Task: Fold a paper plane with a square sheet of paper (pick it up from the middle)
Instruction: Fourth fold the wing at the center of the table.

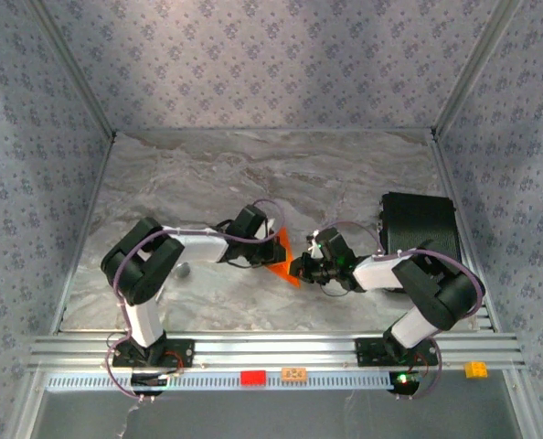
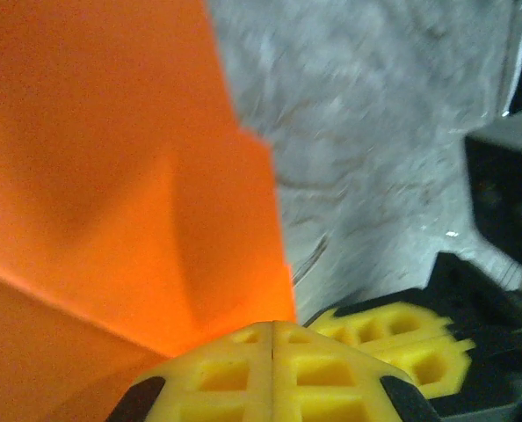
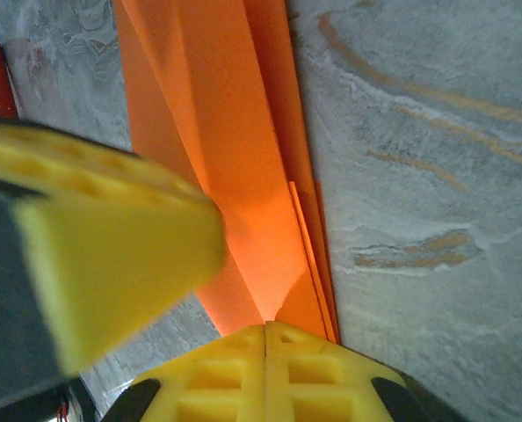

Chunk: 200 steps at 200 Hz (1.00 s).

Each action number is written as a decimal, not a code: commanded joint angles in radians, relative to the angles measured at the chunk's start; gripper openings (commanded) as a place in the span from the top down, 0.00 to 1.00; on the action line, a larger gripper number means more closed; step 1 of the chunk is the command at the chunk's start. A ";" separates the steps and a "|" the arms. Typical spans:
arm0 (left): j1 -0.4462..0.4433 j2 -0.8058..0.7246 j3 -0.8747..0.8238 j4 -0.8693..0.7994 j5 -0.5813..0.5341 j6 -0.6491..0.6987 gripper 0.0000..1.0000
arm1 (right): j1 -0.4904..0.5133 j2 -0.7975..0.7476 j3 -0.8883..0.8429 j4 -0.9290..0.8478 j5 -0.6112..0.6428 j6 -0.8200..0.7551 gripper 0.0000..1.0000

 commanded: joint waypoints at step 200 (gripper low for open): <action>0.031 0.081 0.027 -0.026 -0.110 -0.058 1.00 | -0.003 -0.005 -0.039 -0.151 0.047 -0.021 1.00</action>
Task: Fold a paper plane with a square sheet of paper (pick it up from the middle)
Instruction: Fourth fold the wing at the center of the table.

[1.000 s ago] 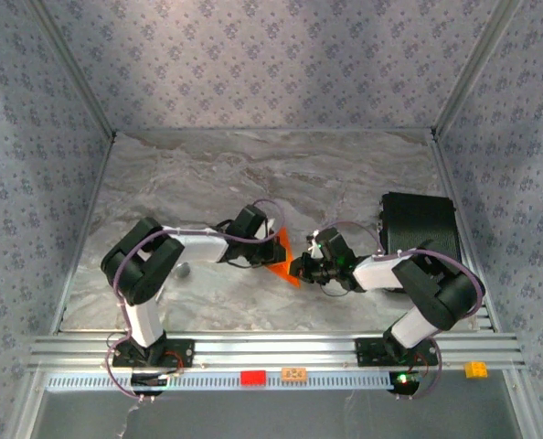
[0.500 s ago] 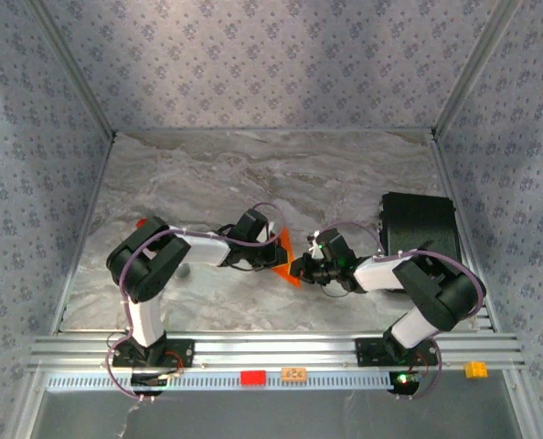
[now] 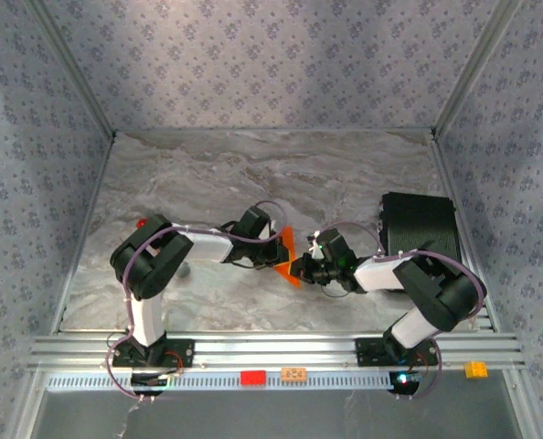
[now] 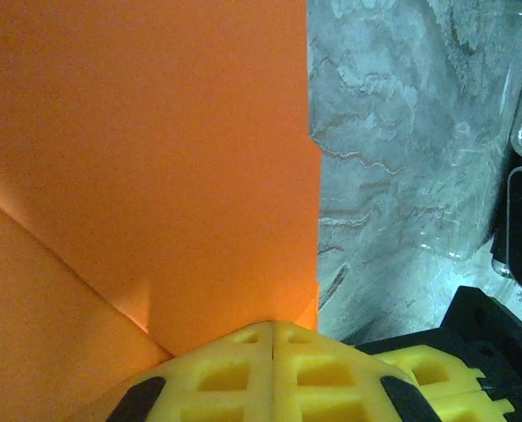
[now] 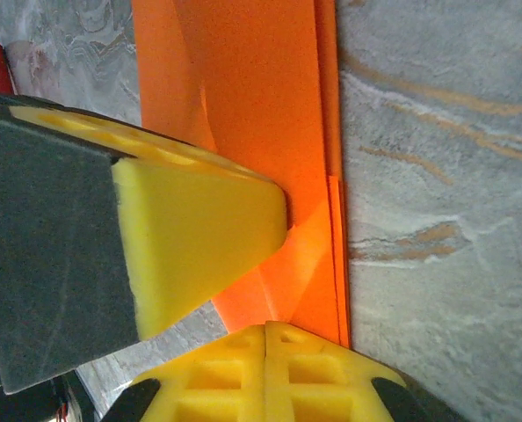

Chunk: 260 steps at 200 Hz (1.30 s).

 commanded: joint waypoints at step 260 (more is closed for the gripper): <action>0.088 -0.006 0.068 -0.060 -0.017 0.056 0.98 | -0.039 0.057 0.087 -0.216 -0.009 -0.083 1.00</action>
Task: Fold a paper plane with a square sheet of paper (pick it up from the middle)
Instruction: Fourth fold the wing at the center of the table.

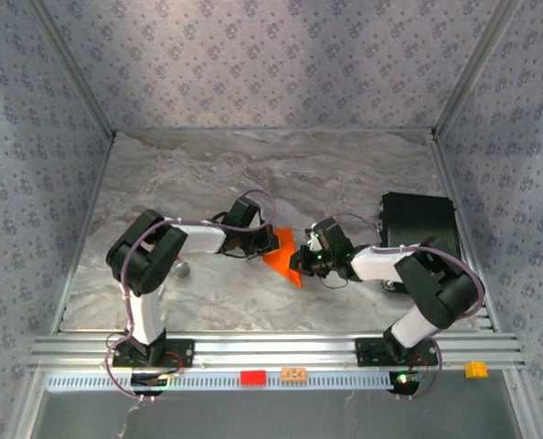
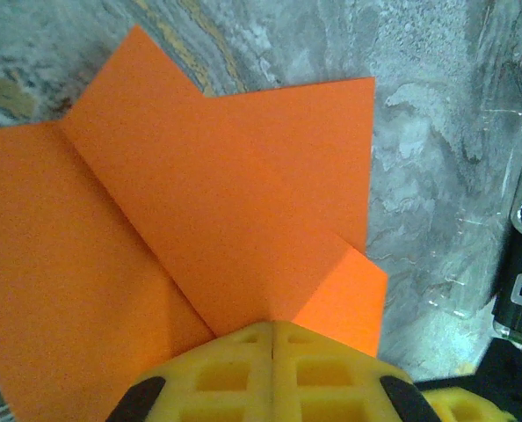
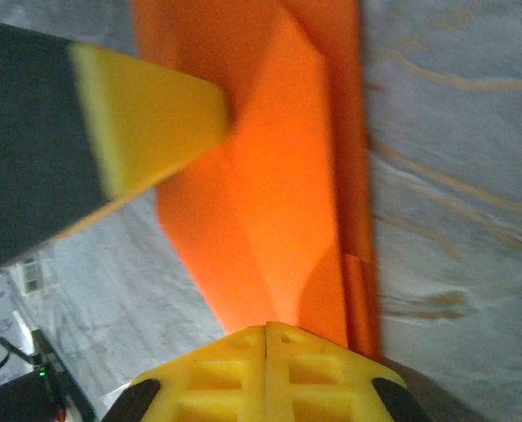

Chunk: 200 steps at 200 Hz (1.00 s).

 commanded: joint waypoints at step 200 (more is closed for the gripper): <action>0.086 0.102 0.110 -0.036 0.015 0.144 0.97 | -0.023 0.028 -0.069 -0.054 0.012 -0.052 1.00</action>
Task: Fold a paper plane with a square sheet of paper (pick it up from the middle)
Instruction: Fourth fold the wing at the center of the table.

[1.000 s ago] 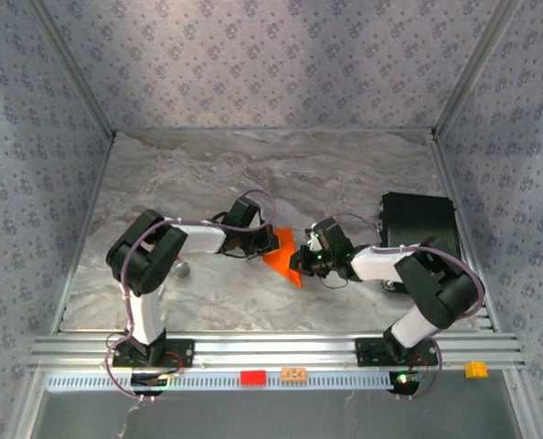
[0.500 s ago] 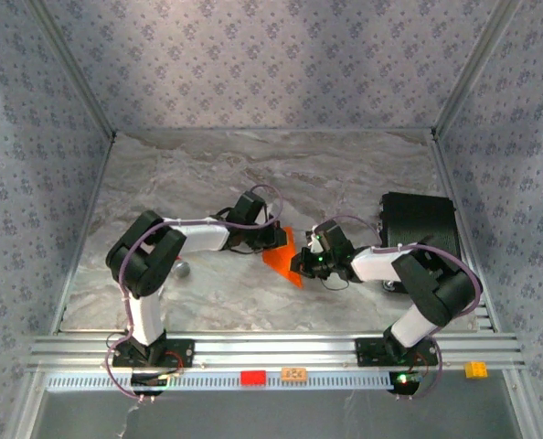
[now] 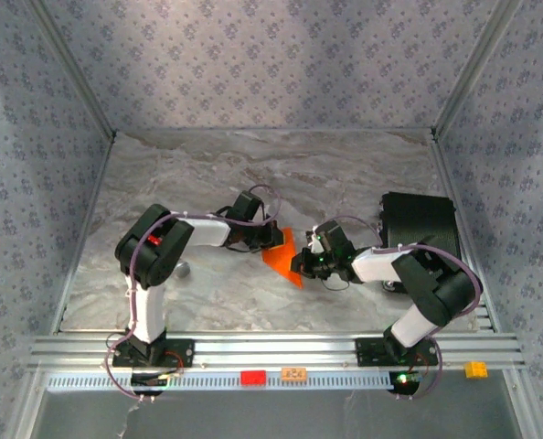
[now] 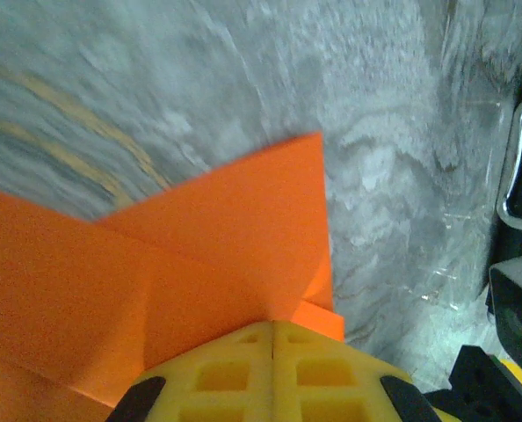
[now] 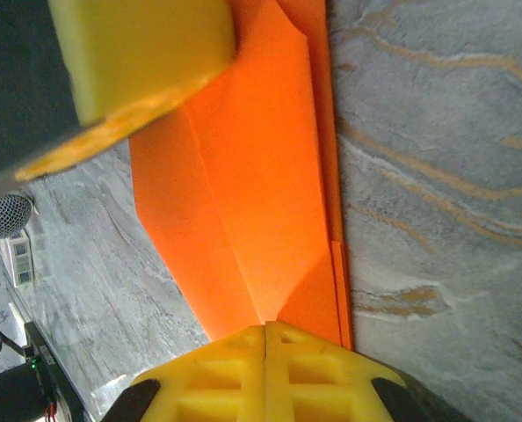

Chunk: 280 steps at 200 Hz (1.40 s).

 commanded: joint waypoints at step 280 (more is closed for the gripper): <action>-0.017 -0.123 0.093 -0.185 -0.034 0.104 0.92 | -0.038 -0.009 -0.015 -0.147 -0.018 -0.085 0.99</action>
